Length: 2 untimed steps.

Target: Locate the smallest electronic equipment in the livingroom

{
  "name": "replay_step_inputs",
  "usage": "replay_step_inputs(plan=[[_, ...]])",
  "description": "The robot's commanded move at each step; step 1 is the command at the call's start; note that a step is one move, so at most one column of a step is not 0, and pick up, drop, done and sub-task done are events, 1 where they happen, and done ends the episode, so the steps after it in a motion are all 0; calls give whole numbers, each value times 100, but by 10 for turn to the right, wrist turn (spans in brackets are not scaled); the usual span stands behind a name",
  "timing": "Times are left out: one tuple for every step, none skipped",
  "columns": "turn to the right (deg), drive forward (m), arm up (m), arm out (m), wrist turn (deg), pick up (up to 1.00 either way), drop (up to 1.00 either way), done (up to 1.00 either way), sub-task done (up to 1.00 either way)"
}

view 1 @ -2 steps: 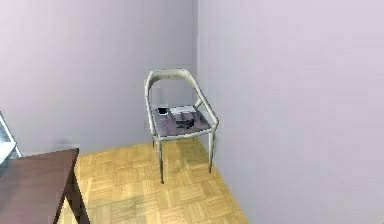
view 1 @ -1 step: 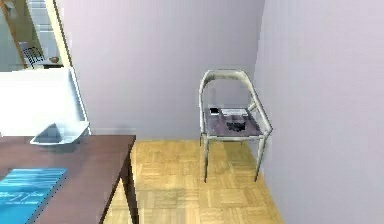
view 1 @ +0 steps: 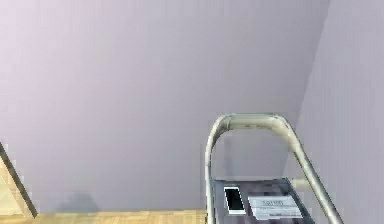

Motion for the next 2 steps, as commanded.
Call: replay_step_inputs(plan=[[150,0,0,0,0,0,0,0,0],[0,0,0,0,0,0,0,100,0]])
